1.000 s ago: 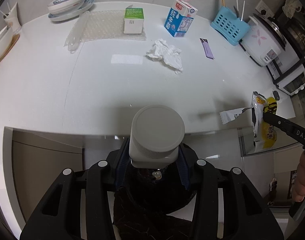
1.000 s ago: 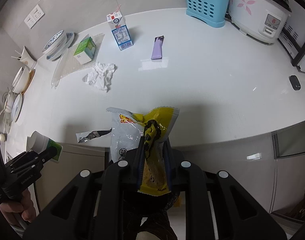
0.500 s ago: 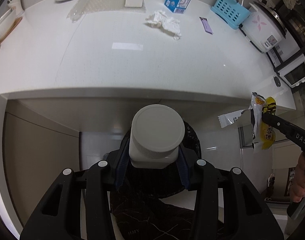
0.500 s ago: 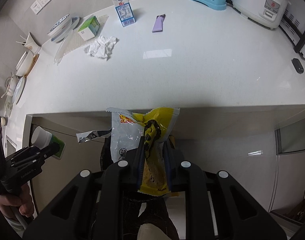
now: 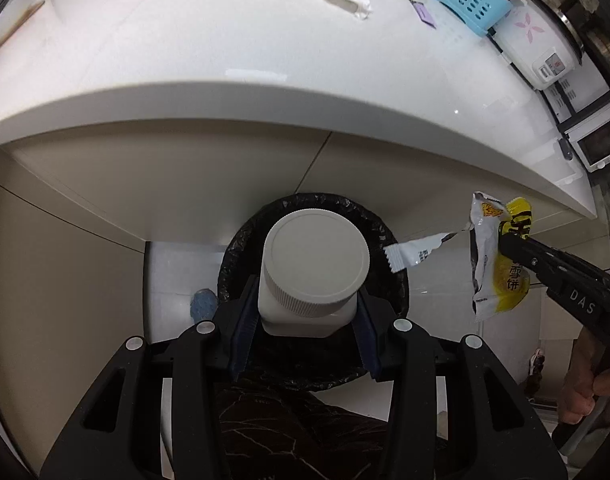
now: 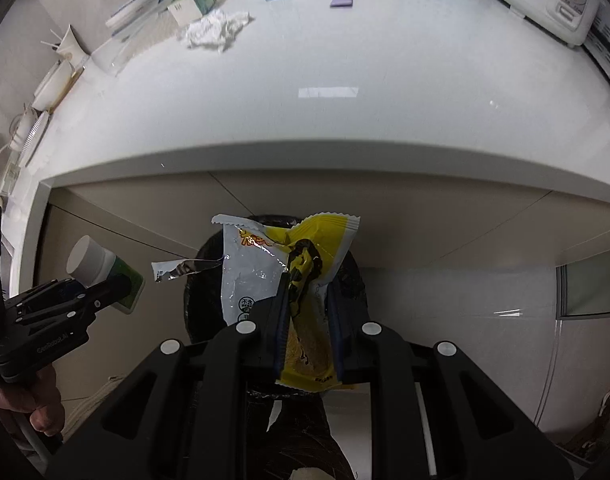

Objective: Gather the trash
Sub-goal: 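Carry the white pill bottle and yellow snack bag over the trash bin, then open the left tool to drop the pill bottle into the bin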

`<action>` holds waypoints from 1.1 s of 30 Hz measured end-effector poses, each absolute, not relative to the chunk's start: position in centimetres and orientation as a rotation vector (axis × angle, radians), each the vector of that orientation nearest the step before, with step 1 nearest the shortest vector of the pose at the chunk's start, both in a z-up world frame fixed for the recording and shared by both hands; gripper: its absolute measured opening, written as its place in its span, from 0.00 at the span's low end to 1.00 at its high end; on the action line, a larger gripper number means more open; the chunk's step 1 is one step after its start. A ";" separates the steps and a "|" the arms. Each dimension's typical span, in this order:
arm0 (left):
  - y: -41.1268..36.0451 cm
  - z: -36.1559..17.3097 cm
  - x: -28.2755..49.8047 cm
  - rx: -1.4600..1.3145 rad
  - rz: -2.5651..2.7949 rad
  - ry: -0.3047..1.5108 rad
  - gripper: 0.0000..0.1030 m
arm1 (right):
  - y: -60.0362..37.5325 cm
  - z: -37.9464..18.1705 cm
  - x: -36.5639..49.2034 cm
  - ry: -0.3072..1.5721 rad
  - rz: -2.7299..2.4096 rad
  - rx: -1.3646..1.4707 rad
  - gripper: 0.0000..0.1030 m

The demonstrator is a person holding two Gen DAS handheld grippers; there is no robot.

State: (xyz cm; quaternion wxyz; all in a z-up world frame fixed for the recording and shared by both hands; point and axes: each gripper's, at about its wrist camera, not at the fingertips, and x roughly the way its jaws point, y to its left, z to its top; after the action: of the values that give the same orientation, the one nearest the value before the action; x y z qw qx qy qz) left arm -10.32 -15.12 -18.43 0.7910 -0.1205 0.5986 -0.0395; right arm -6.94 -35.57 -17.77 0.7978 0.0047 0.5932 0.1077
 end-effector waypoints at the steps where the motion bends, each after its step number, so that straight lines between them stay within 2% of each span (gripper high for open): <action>1: -15.2 -18.8 -10.4 -0.262 -0.087 1.287 0.41 | -35.5 -18.3 -7.0 1.282 0.231 0.008 0.16; 16: -16.4 -24.3 -9.5 -0.256 -0.057 1.350 0.41 | -35.1 -24.7 -6.8 1.356 0.213 0.020 0.16; 29: -19.3 -25.5 -7.9 -0.210 -0.144 1.335 0.42 | -37.3 -24.3 -7.8 1.372 0.124 0.034 0.16; 33: -19.1 -24.9 -8.0 -0.190 -0.141 1.324 0.45 | -37.0 -24.6 -7.6 1.378 0.121 0.037 0.16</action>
State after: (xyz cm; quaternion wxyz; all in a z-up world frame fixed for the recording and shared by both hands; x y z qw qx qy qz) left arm -8.02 -19.13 -24.95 0.7824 -0.0879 0.6130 -0.0652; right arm -7.59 -37.01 -24.62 0.7699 0.0170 0.6355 0.0560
